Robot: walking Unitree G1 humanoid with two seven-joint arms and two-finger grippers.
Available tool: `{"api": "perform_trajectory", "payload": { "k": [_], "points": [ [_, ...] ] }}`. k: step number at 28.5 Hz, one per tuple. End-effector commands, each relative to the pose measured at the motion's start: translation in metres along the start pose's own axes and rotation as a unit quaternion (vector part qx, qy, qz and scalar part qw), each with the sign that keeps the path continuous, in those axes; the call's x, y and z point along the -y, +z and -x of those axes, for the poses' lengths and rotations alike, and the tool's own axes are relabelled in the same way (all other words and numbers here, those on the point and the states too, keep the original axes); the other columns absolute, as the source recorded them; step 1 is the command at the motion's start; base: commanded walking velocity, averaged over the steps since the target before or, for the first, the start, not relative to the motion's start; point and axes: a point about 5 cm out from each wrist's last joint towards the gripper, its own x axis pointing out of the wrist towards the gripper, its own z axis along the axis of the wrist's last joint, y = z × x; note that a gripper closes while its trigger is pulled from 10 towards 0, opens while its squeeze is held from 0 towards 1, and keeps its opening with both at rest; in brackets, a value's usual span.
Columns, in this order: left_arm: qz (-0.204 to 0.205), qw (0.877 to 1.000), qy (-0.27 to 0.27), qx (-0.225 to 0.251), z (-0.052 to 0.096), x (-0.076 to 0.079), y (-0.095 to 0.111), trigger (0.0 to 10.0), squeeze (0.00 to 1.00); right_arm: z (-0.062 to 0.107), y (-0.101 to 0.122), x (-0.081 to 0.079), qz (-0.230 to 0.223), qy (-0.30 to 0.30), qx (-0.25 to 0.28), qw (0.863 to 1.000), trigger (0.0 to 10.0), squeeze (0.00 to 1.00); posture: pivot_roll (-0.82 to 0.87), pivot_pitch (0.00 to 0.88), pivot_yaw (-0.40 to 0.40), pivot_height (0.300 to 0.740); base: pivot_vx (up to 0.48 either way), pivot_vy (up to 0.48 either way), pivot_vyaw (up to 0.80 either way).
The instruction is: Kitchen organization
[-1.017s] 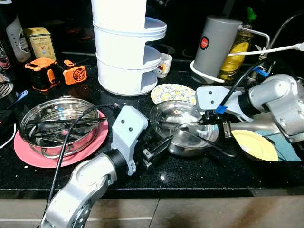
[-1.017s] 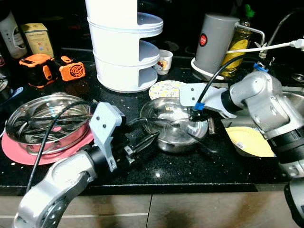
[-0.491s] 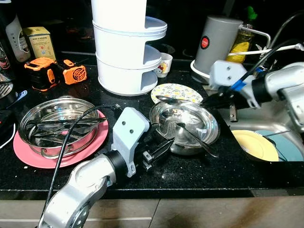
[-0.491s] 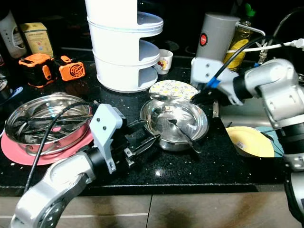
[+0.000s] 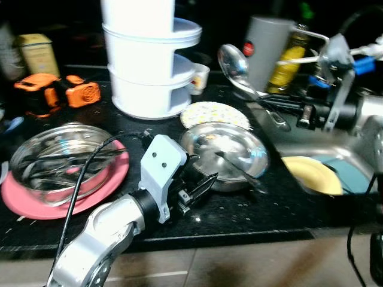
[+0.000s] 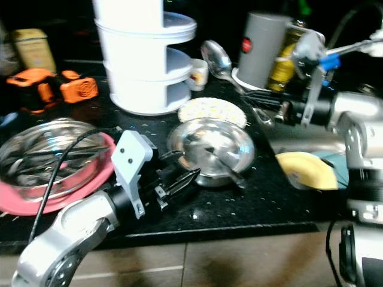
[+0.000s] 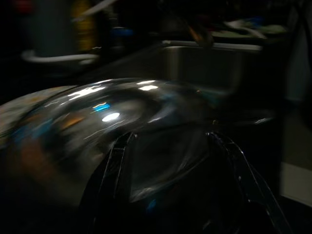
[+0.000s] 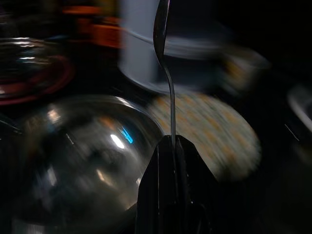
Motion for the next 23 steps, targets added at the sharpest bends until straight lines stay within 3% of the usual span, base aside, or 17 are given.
{"api": "perform_trajectory", "payload": {
  "k": [1, 2, 3, 4, 5, 7, 11, 15, 17, 18, 19, 22, 23],
  "points": [
    [0.005, 1.000, -0.009, 0.000, 0.000, 0.003, 0.001, 10.0, 0.00, 0.011, -0.003, 0.004, -0.012, -0.041, 0.009, 0.999, 0.0, 0.00, 0.00, 0.000, -0.082, 0.740, 0.000, 0.000, -0.76],
    [0.005, 1.000, -0.009, 0.001, 0.000, 0.004, 0.001, 10.0, 0.00, 0.012, -0.006, 0.004, -0.017, -0.053, 0.005, 0.998, 0.0, 0.00, 0.00, 0.000, -0.082, 0.740, 0.000, 0.000, -0.76],
    [0.006, 1.000, -0.010, 0.001, 0.000, 0.004, 0.001, 10.0, 0.00, 0.013, -0.011, 0.006, -0.015, -0.074, -0.006, 0.997, 3.9, 0.00, -0.01, 0.000, -0.080, 0.740, 0.000, 0.000, 0.00],
    [0.007, 1.000, -0.011, 0.001, 0.000, 0.004, 0.001, 10.0, 0.00, 0.014, -0.013, 0.007, -0.013, -0.088, -0.012, 0.996, 3.9, 0.00, -0.01, 0.000, -0.080, 0.740, 0.000, 0.000, 0.00],
    [0.008, 1.000, -0.011, 0.002, -0.001, 0.004, 0.001, 10.0, 0.00, 0.013, -0.018, 0.008, -0.012, -0.108, -0.031, 0.994, 10.0, 0.00, -0.01, 0.000, -0.078, 0.740, 0.000, 0.000, 0.00],
    [0.008, 1.000, -0.012, 0.002, -0.001, 0.004, 0.001, 10.0, 0.00, 0.011, -0.023, 0.010, -0.011, -0.128, -0.051, 0.990, 10.0, 0.00, -0.02, 0.000, -0.077, 0.740, 0.000, 0.000, 0.00],
    [0.008, 1.000, -0.011, 0.004, -0.002, 0.004, 0.002, 10.0, 0.00, -0.007, -0.036, 0.007, 0.033, -0.169, -0.097, 0.980, 10.0, 0.00, -0.02, 0.000, -0.076, 0.740, 0.000, 0.000, 0.00],
    [0.009, 1.000, -0.009, 0.005, -0.002, 0.003, 0.002, 10.0, 0.00, -0.019, -0.039, 0.007, 0.052, -0.190, -0.100, 0.975, 10.0, 0.00, -0.01, 0.000, -0.078, 0.740, 0.000, 0.000, 0.00],
    [0.009, 1.000, -0.008, 0.005, -0.003, 0.003, 0.001, 10.0, 0.00, -0.036, -0.041, 0.005, 0.068, -0.211, -0.089, 0.971, 10.0, 0.00, -0.01, 0.000, -0.079, 0.740, 0.000, 0.000, 0.00],
    [0.008, 1.000, -0.006, 0.006, -0.004, 0.003, 0.002, 10.0, 0.00, -0.055, -0.046, 0.002, 0.110, -0.229, -0.108, 0.961, 10.0, 0.00, -0.01, 0.000, -0.082, 0.740, 0.000, 0.000, 0.00],
    [0.008, 1.000, -0.005, 0.007, -0.004, 0.003, 0.002, 10.0, 0.00, -0.063, -0.051, 0.002, 0.143, -0.240, -0.134, 0.951, 10.0, 0.00, 0.00, 0.000, -0.084, 0.740, 0.000, 0.000, 0.00],
    [0.006, 1.000, -0.002, 0.008, -0.004, 0.003, 0.002, 10.0, 0.00, -0.072, -0.060, 0.005, 0.195, -0.273, -0.181, 0.924, 10.0, 0.00, 0.00, 0.000, -0.086, 0.740, 0.000, 0.000, 0.00],
    [0.006, 1.000, -0.001, 0.008, -0.004, 0.003, 0.002, 10.0, 0.00, -0.071, -0.066, 0.010, 0.214, -0.303, -0.208, 0.905, 10.0, 0.03, 0.01, 0.000, -0.097, 0.740, 0.000, 0.000, 0.00]
  ]
}}
